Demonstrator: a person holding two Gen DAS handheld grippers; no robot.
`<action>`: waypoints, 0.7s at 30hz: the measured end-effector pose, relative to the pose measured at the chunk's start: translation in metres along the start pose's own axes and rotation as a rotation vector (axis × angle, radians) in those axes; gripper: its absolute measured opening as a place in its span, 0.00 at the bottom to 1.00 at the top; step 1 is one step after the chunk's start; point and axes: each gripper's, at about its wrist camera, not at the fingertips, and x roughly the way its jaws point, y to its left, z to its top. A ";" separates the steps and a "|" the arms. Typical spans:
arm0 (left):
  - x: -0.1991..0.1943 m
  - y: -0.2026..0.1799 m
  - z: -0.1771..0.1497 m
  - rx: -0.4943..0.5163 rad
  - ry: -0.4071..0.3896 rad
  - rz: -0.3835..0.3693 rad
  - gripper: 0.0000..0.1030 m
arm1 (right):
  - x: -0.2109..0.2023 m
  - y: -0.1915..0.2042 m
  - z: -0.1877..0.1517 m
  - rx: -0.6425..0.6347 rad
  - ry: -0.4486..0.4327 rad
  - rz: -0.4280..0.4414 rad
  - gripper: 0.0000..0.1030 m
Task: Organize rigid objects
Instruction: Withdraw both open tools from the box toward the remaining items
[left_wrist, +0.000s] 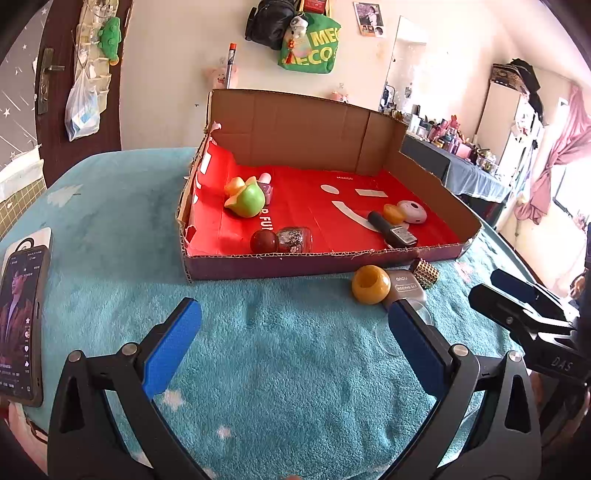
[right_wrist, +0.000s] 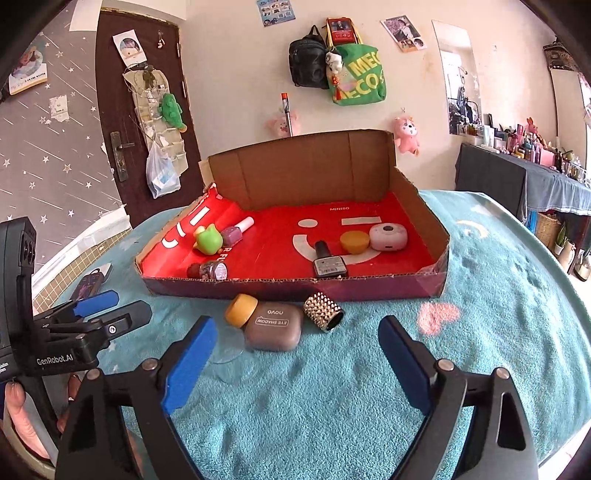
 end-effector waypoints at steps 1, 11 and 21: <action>0.000 0.000 0.000 0.002 0.000 -0.001 1.00 | 0.001 0.000 -0.001 0.002 0.005 0.002 0.85; 0.001 -0.014 -0.007 0.048 0.008 -0.046 1.00 | 0.011 -0.006 -0.006 0.030 0.054 0.001 0.73; 0.017 -0.043 -0.017 0.099 0.080 -0.159 0.99 | 0.026 -0.021 -0.003 0.050 0.098 -0.028 0.68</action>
